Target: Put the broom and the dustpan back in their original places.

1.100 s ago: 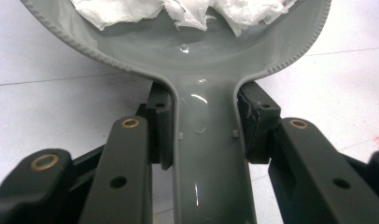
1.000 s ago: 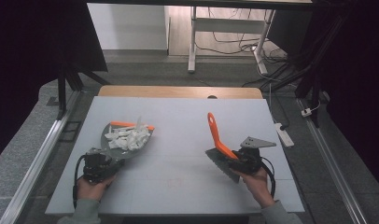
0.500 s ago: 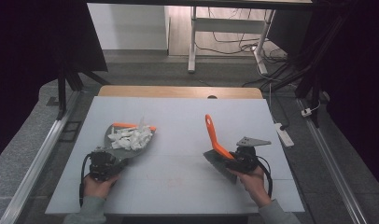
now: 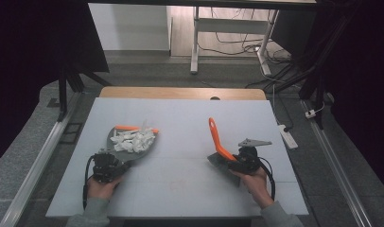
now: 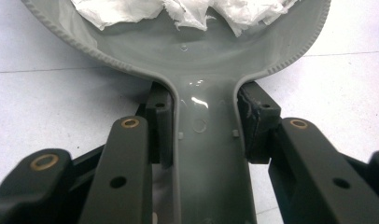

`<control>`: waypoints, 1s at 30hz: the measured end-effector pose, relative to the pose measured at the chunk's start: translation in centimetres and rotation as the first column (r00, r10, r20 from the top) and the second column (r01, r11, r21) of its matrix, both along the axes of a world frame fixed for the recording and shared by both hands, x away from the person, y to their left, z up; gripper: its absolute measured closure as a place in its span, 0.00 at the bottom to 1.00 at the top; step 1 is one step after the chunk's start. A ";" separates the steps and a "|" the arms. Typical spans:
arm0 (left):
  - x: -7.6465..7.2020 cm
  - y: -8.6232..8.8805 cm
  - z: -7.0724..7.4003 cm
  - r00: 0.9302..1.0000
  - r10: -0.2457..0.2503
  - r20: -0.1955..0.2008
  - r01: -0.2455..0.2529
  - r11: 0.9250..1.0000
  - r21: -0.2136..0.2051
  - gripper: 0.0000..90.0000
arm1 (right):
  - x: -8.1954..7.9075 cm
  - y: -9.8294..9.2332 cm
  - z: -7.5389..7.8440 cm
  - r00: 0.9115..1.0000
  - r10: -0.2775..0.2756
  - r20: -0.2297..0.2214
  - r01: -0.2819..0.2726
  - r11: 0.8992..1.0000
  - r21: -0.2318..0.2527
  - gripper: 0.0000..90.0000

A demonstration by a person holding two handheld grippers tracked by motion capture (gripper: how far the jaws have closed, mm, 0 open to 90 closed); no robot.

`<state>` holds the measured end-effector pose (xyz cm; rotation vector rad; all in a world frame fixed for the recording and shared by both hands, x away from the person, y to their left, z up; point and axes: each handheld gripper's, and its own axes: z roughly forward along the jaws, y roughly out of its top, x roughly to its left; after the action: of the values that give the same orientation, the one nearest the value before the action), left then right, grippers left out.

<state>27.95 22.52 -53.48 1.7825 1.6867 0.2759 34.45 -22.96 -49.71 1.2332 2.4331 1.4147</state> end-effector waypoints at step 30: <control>-1.0 -0.1 0.7 0.996 -0.053 0.076 0.051 0.998 0.019 0.38 | 2.2 -1.9 -1.6 0.996 -0.083 0.015 0.084 0.981 -0.174 0.59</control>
<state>26.94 22.39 -52.81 1.8025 1.5864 0.3328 36.69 -24.83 -51.27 1.2696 2.4087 1.1550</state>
